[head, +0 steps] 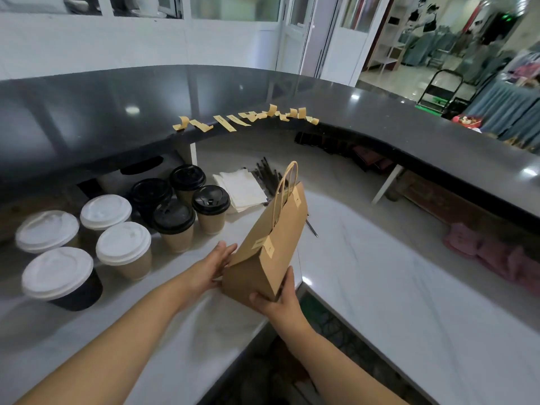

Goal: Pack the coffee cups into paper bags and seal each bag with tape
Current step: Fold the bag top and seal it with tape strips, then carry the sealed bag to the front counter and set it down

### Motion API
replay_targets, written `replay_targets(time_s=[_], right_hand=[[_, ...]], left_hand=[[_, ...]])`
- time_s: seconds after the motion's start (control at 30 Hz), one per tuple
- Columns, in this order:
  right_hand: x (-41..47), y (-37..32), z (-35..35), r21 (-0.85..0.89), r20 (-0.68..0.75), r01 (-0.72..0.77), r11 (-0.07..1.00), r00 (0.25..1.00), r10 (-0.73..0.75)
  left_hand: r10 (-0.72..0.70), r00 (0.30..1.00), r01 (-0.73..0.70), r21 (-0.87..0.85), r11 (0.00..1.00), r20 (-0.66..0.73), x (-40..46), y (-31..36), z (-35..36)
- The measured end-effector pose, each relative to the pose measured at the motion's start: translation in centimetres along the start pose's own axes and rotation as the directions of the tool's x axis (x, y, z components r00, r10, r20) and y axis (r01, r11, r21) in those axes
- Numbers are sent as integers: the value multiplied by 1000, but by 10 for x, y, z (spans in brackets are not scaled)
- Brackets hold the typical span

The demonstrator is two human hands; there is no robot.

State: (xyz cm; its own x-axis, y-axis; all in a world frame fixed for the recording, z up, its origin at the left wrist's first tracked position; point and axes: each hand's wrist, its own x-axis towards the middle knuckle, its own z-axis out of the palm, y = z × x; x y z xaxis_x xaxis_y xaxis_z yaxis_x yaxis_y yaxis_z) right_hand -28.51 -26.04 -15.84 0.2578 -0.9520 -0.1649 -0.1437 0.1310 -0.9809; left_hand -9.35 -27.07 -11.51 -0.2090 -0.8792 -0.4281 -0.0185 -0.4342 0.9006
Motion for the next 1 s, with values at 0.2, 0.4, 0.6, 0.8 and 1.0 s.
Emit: replay_targets(time_s=[0.2,0.4,0.6,0.8,1.0], right_hand=[[-3,3,-9,84,39,-26,996,999,23],[-10,3,-24,112,51,-20,993,999,15],[-22,-8,-46,123,6,7,992,1000,-7],[-53,-17,-90,139,-30,105,985,994,-102],[-112,-18,-161,79,-143,137,987,982,-124]], left_hand=[[108,994,-107,-55,993,17,1,-11,15],[202,976,-200,-30,979,79,-9,-8,35],[220,973,-221,2,975,69,-4,-7,59],[225,969,-227,9,974,97,-11,11,112],[262,954,-265,2,964,148,-27,23,205]])
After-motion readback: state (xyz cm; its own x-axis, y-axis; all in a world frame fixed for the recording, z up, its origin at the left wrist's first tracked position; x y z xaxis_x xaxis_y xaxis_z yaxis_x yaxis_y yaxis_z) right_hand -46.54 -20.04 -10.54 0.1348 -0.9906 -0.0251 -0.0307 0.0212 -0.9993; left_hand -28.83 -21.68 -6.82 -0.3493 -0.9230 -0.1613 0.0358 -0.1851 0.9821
